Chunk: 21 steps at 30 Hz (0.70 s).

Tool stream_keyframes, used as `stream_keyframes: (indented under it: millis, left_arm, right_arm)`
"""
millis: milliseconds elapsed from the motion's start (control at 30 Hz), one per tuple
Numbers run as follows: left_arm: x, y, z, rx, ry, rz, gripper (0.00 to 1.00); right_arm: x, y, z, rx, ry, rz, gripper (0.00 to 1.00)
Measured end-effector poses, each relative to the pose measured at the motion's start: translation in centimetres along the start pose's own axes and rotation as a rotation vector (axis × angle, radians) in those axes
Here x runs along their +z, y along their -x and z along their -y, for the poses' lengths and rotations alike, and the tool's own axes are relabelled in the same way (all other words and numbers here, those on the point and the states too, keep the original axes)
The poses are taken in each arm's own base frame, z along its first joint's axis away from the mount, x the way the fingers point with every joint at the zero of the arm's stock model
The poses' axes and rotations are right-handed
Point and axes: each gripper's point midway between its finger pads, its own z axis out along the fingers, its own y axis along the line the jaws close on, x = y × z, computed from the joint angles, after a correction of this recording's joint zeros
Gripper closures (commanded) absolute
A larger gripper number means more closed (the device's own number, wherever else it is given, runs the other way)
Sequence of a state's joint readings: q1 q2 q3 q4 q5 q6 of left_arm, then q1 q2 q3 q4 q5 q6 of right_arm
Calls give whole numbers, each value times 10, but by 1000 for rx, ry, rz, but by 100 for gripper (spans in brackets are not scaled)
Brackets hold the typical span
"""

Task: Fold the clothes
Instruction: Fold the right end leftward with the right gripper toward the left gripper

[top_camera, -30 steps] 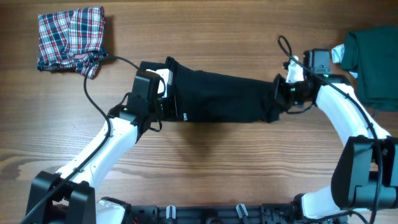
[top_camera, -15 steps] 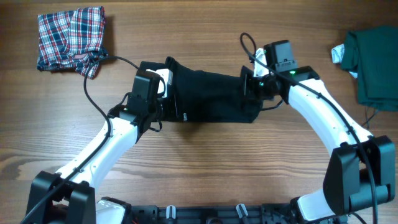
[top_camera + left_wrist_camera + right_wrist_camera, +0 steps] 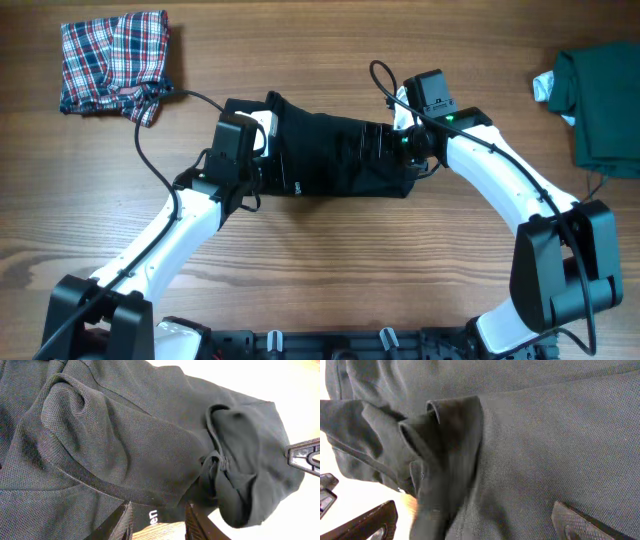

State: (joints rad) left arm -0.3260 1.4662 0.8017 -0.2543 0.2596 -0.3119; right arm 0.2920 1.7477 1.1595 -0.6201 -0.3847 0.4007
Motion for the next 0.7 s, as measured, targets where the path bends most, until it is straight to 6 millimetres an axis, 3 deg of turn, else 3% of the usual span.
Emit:
stream_keyframes:
  millis: [233, 400, 533, 700]
  left_arm:
    - [0, -2, -1, -2, 3, -8, 66]
    - [0, -2, -1, -2, 3, -8, 66]
    - [0, -2, -1, -2, 3, -8, 67]
    - [0, -2, -1, -2, 3, -8, 66]
  right_arm:
    - [-17, 13, -16, -12, 38, 43, 0]
    - [-15, -6, -11, 28, 22, -20, 2]
    - [-4, -26, 10, 70, -48, -60, 7]
    - [9, -56, 57, 175, -231, -89, 6]
